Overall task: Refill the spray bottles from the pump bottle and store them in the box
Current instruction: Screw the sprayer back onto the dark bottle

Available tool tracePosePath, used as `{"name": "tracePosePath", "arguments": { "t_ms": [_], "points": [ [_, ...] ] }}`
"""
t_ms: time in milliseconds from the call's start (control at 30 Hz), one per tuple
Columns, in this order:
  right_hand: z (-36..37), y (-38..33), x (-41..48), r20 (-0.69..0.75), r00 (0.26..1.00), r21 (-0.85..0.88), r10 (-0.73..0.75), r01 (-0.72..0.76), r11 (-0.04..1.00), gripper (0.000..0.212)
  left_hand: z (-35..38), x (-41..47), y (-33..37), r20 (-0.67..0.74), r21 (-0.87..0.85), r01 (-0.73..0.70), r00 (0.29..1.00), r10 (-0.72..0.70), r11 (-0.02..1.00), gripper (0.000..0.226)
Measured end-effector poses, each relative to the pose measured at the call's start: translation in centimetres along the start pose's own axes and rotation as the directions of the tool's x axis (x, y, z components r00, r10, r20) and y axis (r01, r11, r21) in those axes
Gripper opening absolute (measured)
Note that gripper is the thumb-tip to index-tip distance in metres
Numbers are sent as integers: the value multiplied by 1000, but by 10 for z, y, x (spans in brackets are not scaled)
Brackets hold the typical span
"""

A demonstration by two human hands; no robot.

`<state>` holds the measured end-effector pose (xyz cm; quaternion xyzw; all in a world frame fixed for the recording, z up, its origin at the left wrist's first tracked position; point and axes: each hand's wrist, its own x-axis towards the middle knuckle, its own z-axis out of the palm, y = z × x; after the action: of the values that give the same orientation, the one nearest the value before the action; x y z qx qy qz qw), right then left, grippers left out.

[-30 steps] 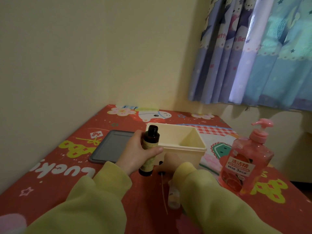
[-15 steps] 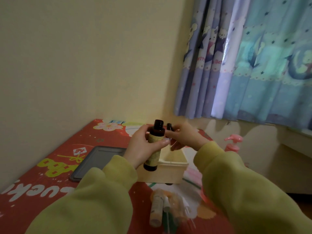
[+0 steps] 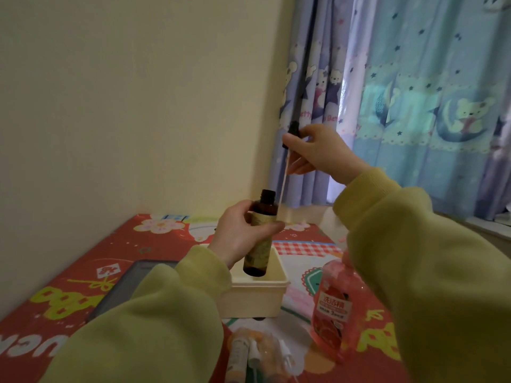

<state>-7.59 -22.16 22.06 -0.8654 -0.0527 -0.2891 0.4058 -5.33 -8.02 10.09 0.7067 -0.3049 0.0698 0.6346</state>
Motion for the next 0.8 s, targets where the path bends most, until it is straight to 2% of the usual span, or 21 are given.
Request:
{"name": "tracePosePath", "arguments": {
  "t_ms": [367,533,800],
  "points": [
    [-25,-42,12,-122,979,27,-160,165,986,31,7,-1,8,12,0,13,1000,-13,1000,32],
    [-26,-48,7,-86,980,32,-179,182,983,32,7,-3,8,-4,6,19,1000,-19,1000,34],
    [-16,-36,1,-41,990,12,-132,132,991,33,7,-3,9,-13,8,20,1000,-20,1000,35]
  ]
}}
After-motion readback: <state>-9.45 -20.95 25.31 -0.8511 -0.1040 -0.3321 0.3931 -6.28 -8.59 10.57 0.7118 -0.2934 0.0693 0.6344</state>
